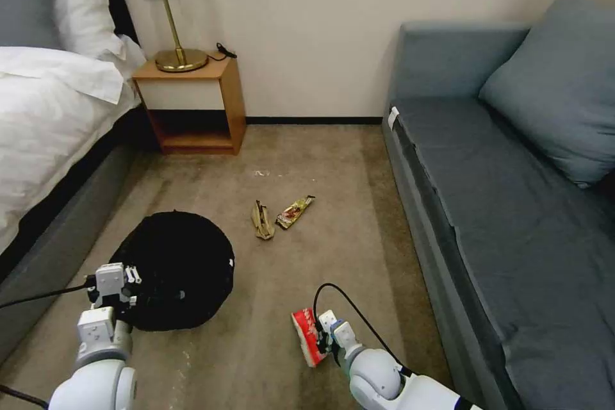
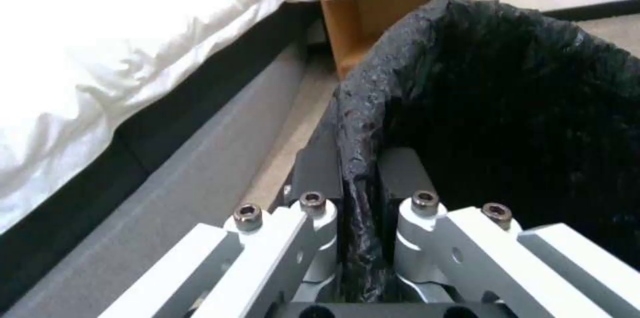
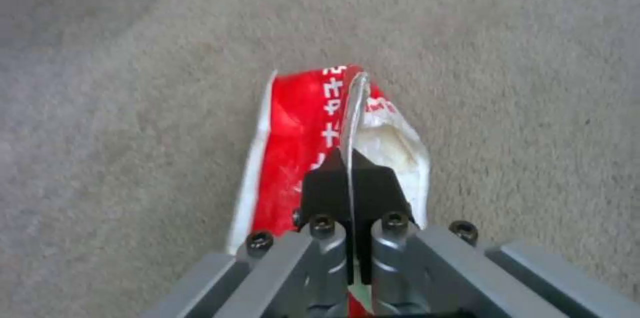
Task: Pick up the trash bin, then pick up the garbage on the floor and place it into the trash bin.
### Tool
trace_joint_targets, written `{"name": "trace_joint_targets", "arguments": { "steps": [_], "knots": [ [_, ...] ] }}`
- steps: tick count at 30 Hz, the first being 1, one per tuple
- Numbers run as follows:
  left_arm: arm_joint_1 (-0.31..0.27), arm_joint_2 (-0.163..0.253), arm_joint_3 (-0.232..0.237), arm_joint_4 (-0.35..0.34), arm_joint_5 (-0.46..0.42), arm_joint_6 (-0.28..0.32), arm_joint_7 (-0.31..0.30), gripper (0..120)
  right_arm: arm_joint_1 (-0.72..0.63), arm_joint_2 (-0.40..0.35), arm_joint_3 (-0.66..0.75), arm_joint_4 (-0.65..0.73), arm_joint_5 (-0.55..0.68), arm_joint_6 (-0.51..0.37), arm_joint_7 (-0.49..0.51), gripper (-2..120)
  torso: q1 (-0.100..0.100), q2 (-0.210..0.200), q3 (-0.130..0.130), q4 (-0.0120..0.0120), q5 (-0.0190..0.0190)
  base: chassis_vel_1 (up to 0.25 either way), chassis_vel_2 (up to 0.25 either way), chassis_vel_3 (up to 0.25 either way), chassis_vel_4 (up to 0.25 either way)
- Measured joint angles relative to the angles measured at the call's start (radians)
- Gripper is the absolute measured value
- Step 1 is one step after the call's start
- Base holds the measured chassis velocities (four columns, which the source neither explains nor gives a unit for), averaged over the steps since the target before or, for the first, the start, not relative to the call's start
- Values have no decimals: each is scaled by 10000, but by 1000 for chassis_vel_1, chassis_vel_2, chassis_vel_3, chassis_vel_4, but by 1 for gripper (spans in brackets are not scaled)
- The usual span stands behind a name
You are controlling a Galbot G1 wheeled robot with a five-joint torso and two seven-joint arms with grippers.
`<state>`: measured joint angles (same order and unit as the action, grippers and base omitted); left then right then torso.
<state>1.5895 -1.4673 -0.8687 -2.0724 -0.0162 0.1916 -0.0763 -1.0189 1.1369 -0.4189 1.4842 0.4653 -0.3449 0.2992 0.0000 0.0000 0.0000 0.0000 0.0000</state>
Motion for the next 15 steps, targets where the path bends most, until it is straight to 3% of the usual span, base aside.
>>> {"name": "trace_joint_targets", "arguments": {
  "steps": [6, 8, 9, 12, 15],
  "knots": [
    [-11, 98, 1, 14, -24, 6, 0, 7, -74, -62, 179, 176, -65, 175, -66, 0, 0, 0, 0, -1, 0, 0, 0, 0, 0],
    [-6, 161, 16, 111, -37, 6, 0, 7, -74, -43, 465, 299, -39, 1003, -358, 0, 0, 0, 1, -1, 0, 0, 0, 0, 0],
    [-6, 161, 16, 111, -37, 6, 0, 7, -74, -43, 465, 299, -39, 1003, -358, 0, 0, 0, 1, -1, 0, 0, 0, 0, 0],
    [-22, 216, 76, 257, -35, 5, 0, 7, 229, 14, 849, 443, 242, 2453, -887, 0, 0, 0, 0, 0, 0, 0, 0, 0, 0],
    [-51, 219, 118, 302, -20, 3, 3, 7, 441, 21, 805, 454, 510, 3141, -999, 0, 0, -1, 0, 0, -1, 0, 0, 0, 0]
  ]
}}
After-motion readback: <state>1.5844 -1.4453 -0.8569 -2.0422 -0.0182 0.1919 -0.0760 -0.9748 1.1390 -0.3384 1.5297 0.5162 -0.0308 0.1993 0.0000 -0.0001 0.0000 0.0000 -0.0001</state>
